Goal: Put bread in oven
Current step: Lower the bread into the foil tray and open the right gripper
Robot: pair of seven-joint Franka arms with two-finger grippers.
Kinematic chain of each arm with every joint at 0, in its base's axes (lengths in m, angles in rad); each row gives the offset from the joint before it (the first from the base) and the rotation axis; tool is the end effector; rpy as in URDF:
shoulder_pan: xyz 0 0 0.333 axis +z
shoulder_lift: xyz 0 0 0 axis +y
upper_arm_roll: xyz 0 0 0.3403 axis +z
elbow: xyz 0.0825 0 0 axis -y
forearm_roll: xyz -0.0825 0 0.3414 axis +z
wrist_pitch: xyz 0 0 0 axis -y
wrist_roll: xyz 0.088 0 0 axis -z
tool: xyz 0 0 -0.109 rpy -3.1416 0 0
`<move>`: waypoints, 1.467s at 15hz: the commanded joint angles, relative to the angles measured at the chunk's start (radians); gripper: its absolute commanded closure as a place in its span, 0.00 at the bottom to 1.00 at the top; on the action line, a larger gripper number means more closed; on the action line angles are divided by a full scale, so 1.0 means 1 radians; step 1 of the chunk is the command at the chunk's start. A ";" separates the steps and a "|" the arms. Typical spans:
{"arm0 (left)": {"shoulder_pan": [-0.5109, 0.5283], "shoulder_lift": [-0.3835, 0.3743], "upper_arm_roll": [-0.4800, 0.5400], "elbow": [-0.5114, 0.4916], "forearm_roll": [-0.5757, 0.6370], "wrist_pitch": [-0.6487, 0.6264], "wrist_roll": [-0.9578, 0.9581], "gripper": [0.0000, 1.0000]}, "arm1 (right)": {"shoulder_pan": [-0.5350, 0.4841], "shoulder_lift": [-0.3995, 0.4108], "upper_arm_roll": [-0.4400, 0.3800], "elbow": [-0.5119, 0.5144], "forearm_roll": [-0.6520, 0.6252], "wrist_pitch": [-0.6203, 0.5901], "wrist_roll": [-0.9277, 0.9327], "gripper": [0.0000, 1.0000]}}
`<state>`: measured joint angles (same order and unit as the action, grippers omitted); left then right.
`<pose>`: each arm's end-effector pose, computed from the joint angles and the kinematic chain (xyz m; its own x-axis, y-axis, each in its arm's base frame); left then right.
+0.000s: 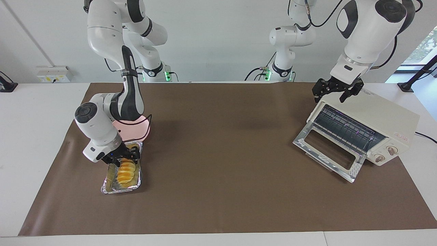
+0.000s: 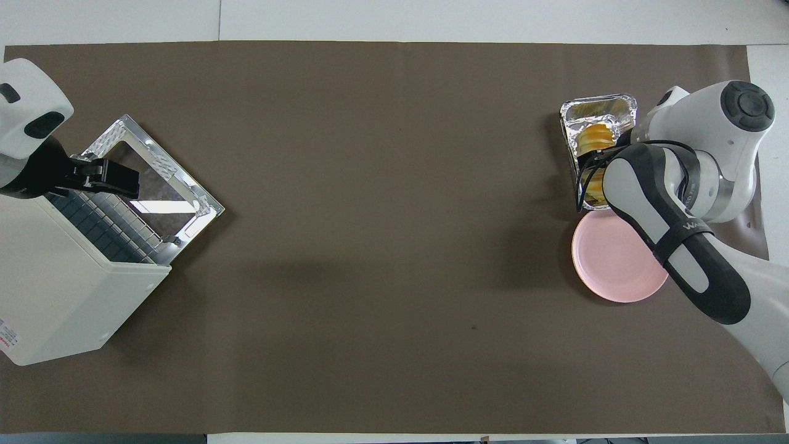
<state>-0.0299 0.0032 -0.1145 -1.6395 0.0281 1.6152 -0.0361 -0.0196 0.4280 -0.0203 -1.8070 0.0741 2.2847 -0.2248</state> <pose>0.5101 -0.0711 0.6195 0.9937 -0.1093 -0.0265 -0.1100 -0.9935 -0.0286 0.6289 -0.0219 0.3585 0.9887 0.1380 0.0586 0.1404 -0.9894 -0.0378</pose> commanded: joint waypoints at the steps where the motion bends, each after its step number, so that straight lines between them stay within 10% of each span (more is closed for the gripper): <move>1: 0.008 -0.020 -0.001 -0.020 -0.014 0.012 0.001 0.00 | -0.026 -0.011 0.003 0.082 -0.003 -0.102 -0.014 0.00; 19: 0.008 -0.019 -0.001 -0.020 -0.014 0.011 0.001 0.00 | -0.134 0.011 0.003 -0.029 0.000 0.070 -0.166 0.00; 22: 0.008 -0.019 -0.001 -0.020 -0.014 0.011 0.001 0.00 | -0.134 0.009 0.003 -0.035 0.003 0.070 -0.168 0.29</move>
<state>-0.0299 0.0032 -0.1145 -1.6395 0.0281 1.6152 -0.0361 -0.1403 0.4443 -0.0265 -1.8223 0.0719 2.3346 -0.3679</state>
